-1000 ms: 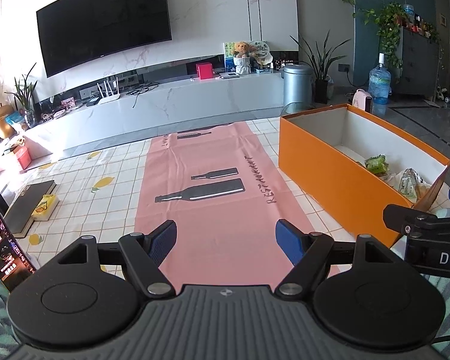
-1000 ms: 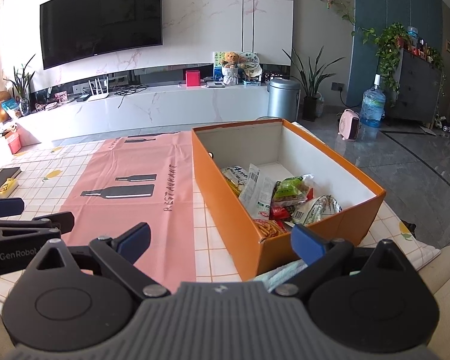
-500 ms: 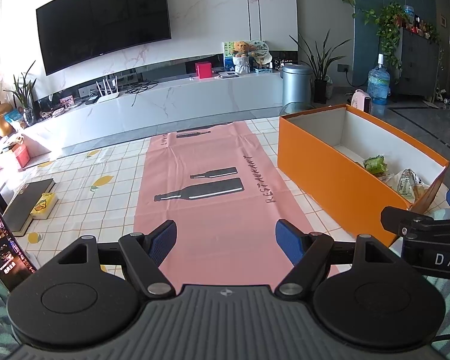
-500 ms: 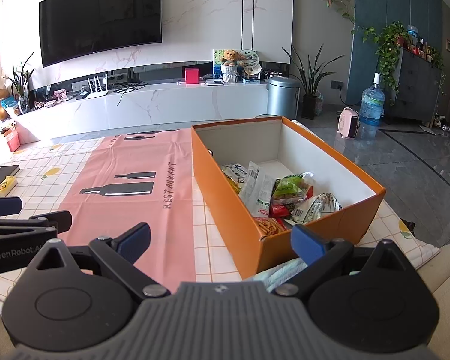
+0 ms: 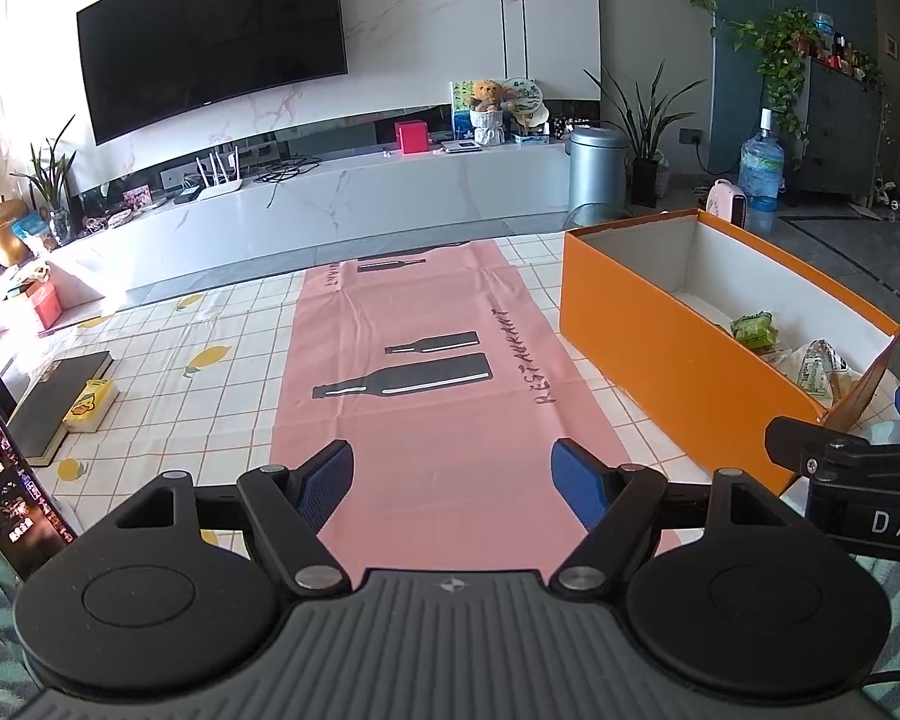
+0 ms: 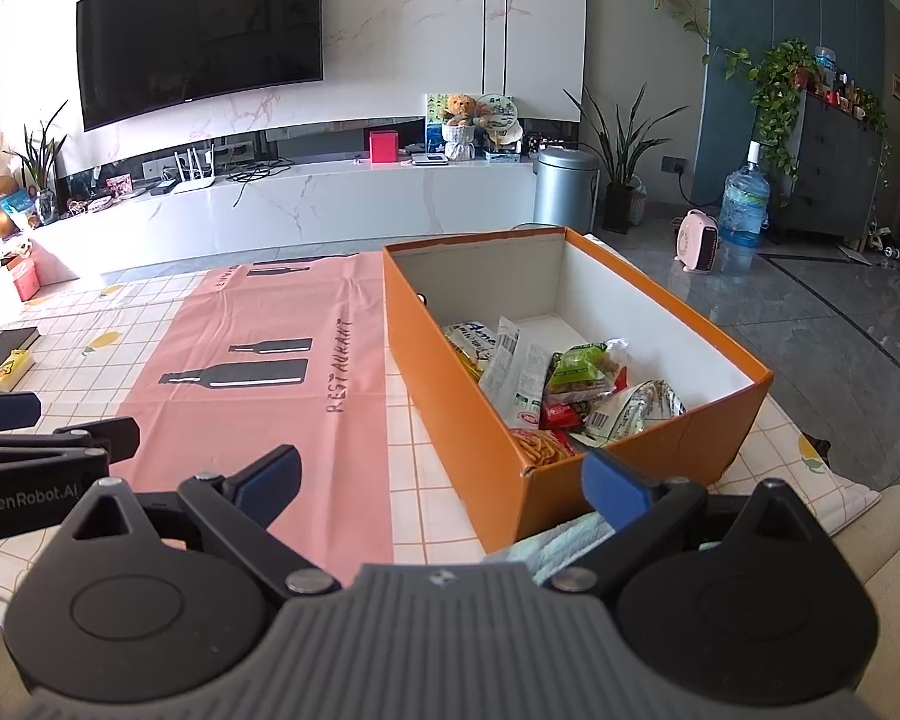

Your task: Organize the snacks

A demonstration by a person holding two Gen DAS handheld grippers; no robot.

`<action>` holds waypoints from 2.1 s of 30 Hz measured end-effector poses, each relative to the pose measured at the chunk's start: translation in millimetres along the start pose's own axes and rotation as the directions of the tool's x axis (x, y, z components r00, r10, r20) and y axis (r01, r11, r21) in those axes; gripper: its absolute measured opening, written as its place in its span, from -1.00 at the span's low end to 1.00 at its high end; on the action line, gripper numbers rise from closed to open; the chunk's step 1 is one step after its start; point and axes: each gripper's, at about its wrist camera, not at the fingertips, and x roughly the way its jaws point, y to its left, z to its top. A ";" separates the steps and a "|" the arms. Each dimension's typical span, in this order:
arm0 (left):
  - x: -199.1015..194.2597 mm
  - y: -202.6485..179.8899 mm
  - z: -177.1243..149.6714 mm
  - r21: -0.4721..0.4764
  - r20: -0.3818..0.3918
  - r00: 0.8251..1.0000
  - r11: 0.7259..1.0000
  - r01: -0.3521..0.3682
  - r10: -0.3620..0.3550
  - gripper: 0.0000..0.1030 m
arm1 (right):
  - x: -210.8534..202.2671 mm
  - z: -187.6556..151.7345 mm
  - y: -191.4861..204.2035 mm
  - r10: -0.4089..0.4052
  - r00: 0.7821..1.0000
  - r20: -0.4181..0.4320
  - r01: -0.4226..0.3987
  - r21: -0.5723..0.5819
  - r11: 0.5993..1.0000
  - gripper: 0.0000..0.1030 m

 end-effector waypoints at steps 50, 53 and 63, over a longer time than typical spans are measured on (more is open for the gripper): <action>-7.0 2.0 3.9 0.016 0.024 1.000 1.000 -0.009 0.008 0.71 | -0.1 3.4 0.3 0.007 1.000 -0.014 -0.007 0.008 1.000 0.88; -7.0 1.8 4.2 0.017 0.025 1.000 1.000 -0.009 0.008 0.71 | -0.2 3.4 0.4 0.007 1.000 -0.014 -0.006 0.008 1.000 0.88; -7.3 2.0 4.1 0.021 0.026 1.000 1.000 -0.009 0.008 0.71 | -0.2 3.6 0.5 0.006 1.000 -0.014 -0.006 0.008 1.000 0.89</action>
